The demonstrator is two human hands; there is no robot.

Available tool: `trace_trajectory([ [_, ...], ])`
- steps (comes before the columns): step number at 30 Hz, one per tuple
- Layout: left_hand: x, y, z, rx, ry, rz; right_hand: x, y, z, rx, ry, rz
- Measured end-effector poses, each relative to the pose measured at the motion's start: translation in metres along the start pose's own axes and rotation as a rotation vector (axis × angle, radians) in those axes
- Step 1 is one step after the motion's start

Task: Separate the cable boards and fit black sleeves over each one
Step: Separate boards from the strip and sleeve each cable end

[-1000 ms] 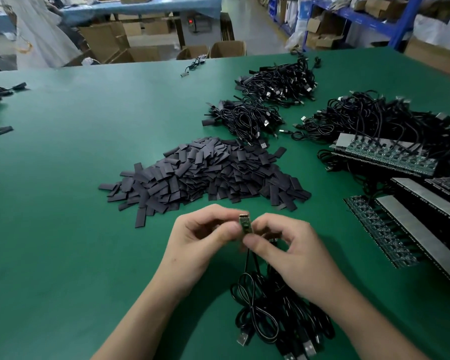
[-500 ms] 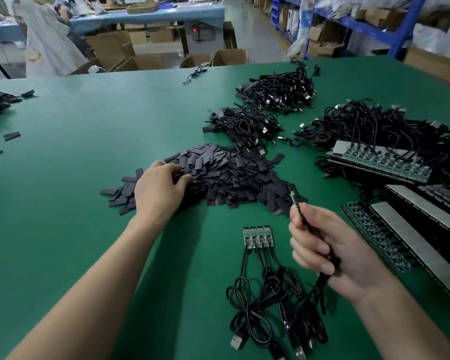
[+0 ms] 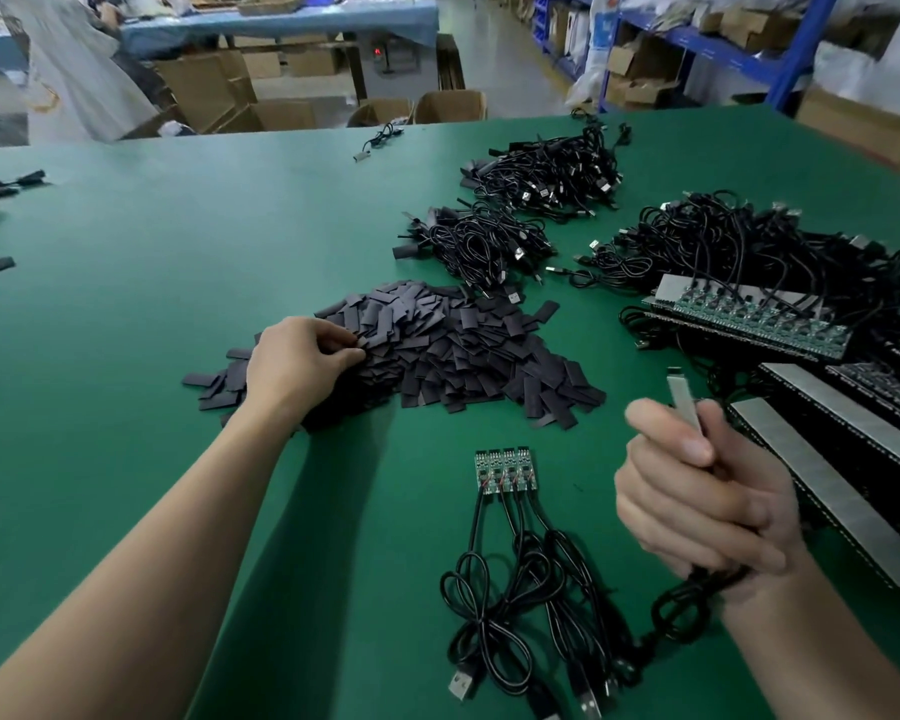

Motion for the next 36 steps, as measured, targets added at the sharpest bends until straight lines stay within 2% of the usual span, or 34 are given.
trace_trajectory([
  [3,-0.001,0.001,-0.001,-0.053,0.001,0.013,-0.002,0.004,-0.013,0.001,0.111,0.061],
  [6,-0.018,0.015,-0.012,-0.086,0.115,0.121,-0.005,0.006,-0.027,-0.062,0.264,0.059],
  [9,-0.052,0.038,-0.019,-0.275,0.106,0.282,-0.012,-0.002,-0.040,-0.426,0.491,0.019],
  [12,-0.095,0.056,-0.015,-0.477,-0.009,0.379,-0.009,-0.002,-0.043,-0.882,0.595,0.044],
  [15,-0.128,0.059,-0.002,-0.571,-0.138,0.389,-0.002,0.008,-0.041,-1.169,0.593,0.079],
  [21,-0.152,0.048,0.017,-0.600,-0.223,0.396,0.001,0.015,-0.038,-1.417,0.557,0.108],
  [36,-0.152,0.047,0.020,-0.540,-0.202,0.489,-0.001,0.021,-0.047,-1.531,0.498,0.222],
])
Point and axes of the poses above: each hand's wrist, its own x-axis towards the middle knuckle, its own z-axis out of the palm, y = z × x, the point moved 6 cm from there along x, towards the middle knuckle, and after that the axes turned 3 degrees about -z, right-handed, at the moved point
